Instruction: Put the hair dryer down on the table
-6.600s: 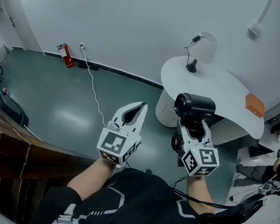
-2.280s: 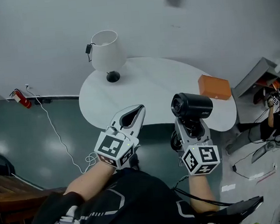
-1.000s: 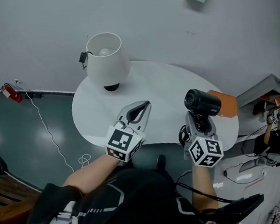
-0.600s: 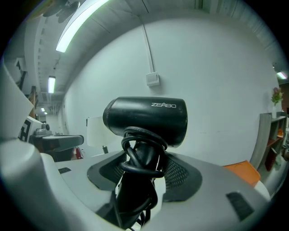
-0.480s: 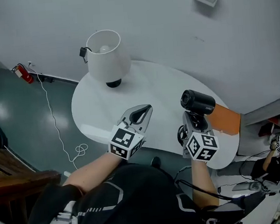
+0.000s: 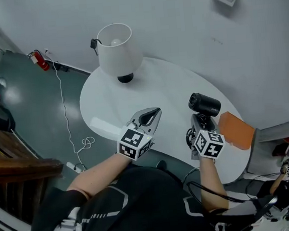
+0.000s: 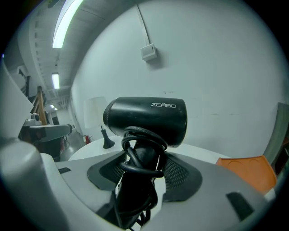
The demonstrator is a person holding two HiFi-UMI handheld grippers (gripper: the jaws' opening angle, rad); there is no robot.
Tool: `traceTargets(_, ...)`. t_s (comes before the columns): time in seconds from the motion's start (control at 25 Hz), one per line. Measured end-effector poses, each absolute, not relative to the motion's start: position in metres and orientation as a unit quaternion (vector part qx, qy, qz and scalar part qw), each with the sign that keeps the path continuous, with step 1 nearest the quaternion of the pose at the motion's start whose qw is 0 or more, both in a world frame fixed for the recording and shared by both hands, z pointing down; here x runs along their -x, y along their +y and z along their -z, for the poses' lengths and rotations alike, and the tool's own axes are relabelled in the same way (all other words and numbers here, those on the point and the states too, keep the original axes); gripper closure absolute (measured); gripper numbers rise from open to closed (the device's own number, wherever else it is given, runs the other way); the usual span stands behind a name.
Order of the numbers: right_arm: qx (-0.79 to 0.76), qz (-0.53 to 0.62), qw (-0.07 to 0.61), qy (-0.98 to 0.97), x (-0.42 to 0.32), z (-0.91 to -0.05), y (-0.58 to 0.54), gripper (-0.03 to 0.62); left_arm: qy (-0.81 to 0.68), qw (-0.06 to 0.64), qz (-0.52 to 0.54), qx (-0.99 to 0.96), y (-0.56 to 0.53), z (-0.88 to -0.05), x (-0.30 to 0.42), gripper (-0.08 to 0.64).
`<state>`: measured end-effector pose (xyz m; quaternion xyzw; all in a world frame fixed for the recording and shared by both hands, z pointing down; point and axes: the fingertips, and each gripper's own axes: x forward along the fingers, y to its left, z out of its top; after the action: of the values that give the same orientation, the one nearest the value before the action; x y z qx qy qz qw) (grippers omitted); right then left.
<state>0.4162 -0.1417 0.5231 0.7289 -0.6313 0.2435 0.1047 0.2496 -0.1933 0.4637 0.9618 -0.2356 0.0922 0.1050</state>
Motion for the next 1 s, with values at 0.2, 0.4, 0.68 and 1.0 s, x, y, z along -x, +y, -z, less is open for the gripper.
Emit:
traceTargets(0.2, -0.712, -0.269, 0.124, -0.637, -0.423, -0.551, -0.146, 0.33, -0.26, 0.118, -0.105, -0.953, -0.195, -0.483, -0.251, 0.554)
traceTargets(0.4, -0.695, -0.295, 0.141, -0.641, -0.425, -0.58, -0.151, 0.33, -0.274, 0.137, -0.115, -0.945, -0.192, -0.502, -0.253, 0.554)
traceTargets(0.68, -0.677, -0.325, 0.166, -0.639, -0.43, -0.62, -0.157, 0.33, -0.289, 0.14, -0.137, -0.937, -0.188, -0.526, -0.26, 0.554)
traceTargets(1.0, -0.658, -0.354, 0.194, -0.636, -0.433, -0.658, -0.162, 0.33, -0.292, 0.161, -0.146, -0.931, -0.184, -0.546, -0.26, 0.555)
